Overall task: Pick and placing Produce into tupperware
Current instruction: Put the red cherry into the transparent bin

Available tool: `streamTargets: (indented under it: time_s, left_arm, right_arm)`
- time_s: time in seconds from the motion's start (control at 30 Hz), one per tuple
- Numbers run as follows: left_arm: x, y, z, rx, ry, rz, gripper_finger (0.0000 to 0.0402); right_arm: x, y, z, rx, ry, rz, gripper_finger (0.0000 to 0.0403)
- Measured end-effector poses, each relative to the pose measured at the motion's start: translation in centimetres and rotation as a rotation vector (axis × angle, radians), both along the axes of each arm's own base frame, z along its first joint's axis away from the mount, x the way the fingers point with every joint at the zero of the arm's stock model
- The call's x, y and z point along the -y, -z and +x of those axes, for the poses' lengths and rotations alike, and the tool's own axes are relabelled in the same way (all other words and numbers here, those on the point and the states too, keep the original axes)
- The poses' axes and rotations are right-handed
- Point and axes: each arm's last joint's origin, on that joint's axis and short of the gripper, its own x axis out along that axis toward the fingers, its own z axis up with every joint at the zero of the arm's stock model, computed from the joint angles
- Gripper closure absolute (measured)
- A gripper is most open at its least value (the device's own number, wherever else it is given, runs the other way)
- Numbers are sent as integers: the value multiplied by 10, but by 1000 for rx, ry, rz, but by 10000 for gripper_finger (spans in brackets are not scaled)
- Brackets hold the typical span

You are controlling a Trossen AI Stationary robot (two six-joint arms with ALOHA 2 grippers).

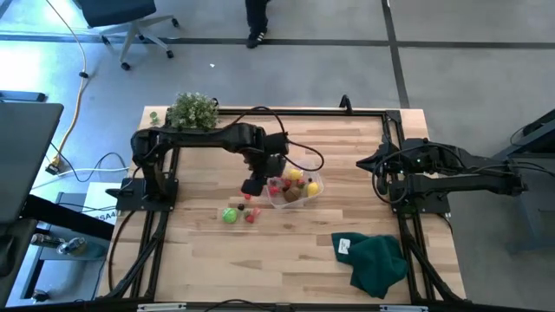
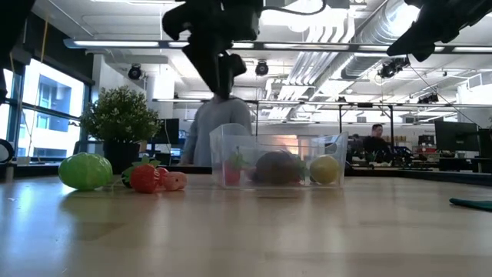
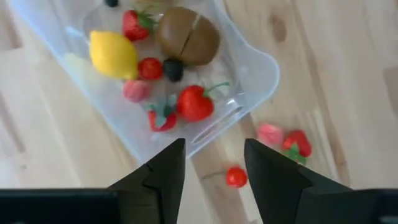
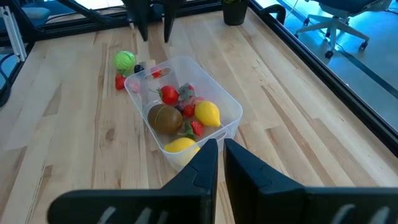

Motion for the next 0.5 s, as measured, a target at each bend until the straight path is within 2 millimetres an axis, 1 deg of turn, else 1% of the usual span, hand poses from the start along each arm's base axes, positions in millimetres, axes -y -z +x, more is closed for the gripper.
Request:
streamTargets:
  time_s: [0.13,0.5]
  left_arm:
    - [2,-7,-5,-10,6,48,255]
    - [3,-30,-18,43,3,132,259]
  right_arm:
    - [0,0,0,0,0,0,384]
    - [0,0,0,1,0,0,384]
